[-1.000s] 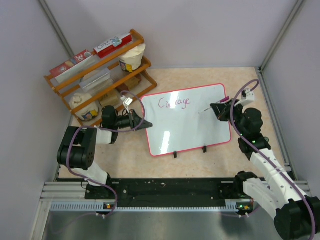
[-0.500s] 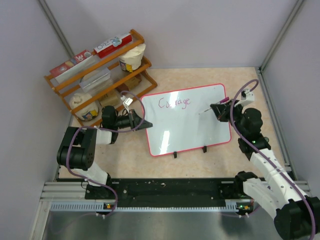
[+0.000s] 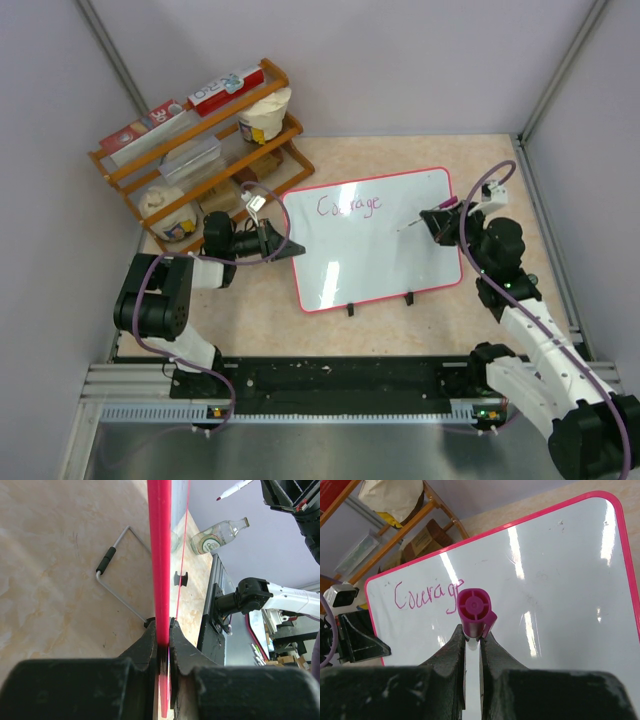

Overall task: Write a sentence on the whiteboard
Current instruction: Write with the whiteboard marker on the whiteboard.

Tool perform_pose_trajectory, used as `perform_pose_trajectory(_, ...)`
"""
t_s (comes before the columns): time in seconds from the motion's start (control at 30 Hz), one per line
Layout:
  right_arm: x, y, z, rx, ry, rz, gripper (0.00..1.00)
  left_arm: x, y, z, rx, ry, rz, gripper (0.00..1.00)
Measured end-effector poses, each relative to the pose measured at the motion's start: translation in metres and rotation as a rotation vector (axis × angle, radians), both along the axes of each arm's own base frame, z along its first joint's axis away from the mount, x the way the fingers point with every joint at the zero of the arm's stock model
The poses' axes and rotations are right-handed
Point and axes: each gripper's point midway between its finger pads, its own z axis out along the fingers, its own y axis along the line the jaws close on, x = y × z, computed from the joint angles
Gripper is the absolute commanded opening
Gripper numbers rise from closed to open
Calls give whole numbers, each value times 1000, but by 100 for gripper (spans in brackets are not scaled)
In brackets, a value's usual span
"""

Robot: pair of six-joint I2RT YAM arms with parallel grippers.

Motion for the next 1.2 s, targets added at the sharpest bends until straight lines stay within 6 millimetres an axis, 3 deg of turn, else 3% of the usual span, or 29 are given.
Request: perform_pose_trajectory(1.2,-2,4,-8,8,16,21,0,0,0,0,0,-1,0,0)
